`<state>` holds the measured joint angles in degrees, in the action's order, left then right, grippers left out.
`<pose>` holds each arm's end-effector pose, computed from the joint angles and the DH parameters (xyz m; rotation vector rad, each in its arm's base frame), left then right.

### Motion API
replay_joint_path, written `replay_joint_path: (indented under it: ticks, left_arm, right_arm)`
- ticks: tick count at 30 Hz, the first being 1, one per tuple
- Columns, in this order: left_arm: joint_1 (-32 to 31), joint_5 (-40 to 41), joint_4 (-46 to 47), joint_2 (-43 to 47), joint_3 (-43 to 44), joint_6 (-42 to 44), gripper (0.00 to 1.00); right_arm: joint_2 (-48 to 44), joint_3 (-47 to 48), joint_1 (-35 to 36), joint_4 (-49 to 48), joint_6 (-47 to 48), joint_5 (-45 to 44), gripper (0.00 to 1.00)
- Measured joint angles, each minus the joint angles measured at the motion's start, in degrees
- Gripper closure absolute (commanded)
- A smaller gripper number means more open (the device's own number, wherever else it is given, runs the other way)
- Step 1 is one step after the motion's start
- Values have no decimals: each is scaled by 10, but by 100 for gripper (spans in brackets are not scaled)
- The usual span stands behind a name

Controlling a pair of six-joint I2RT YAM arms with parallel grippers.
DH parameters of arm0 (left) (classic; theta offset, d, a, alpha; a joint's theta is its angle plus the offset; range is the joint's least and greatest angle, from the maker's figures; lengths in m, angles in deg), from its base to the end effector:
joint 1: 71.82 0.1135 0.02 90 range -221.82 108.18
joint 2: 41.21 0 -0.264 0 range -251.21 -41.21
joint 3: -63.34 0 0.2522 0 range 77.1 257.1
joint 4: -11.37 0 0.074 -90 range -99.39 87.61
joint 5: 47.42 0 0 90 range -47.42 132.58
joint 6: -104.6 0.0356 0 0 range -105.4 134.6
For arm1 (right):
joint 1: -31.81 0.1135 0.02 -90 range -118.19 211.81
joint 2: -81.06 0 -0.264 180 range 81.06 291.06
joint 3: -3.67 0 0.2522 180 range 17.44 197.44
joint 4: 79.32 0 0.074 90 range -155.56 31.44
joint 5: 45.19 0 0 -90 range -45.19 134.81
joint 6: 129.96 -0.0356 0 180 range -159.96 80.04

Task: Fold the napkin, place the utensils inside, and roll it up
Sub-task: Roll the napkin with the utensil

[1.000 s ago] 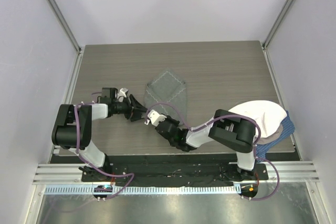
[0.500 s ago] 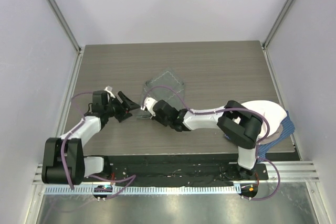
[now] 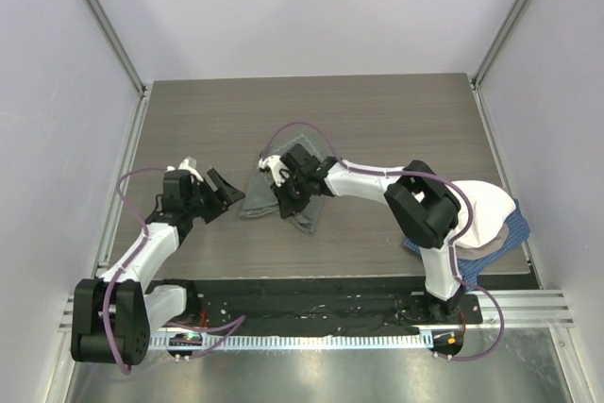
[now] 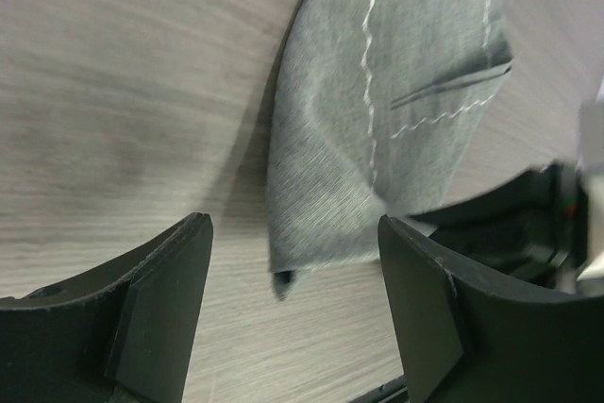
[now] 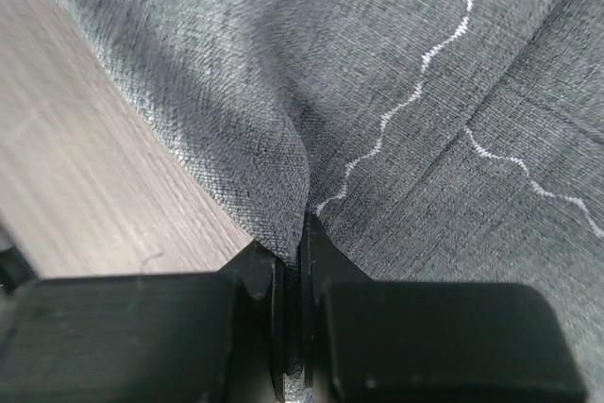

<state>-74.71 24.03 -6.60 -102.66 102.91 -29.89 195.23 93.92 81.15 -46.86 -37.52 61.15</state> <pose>0.2097 -0.0219 0.1824 -0.6651 2.2553 -0.7914 0.2651 0.3240 0.1620 -1.2542 2.3222 0.6643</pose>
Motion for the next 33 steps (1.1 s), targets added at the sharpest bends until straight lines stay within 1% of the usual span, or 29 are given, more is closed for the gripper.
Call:
replay_joint_path:
  ticks: [7, 14, 22, 33]
  left_arm:
    - [-14, -8, -8, 24, -34, 4, 25]
    - [-35, -33, 8, 22, -39, 4, 24]
    - [-52, -38, 25, -12, -40, 9, 28]
    - [-57, -40, 67, -65, -40, 13, 41]
  right_arm:
    - [44, 28, -59, 16, -39, 142, 99]
    - [76, 48, -89, 26, -63, 222, 99]
    - [90, 57, -100, 30, -74, 254, 99]
    - [96, 63, -103, 36, -75, 265, 99]
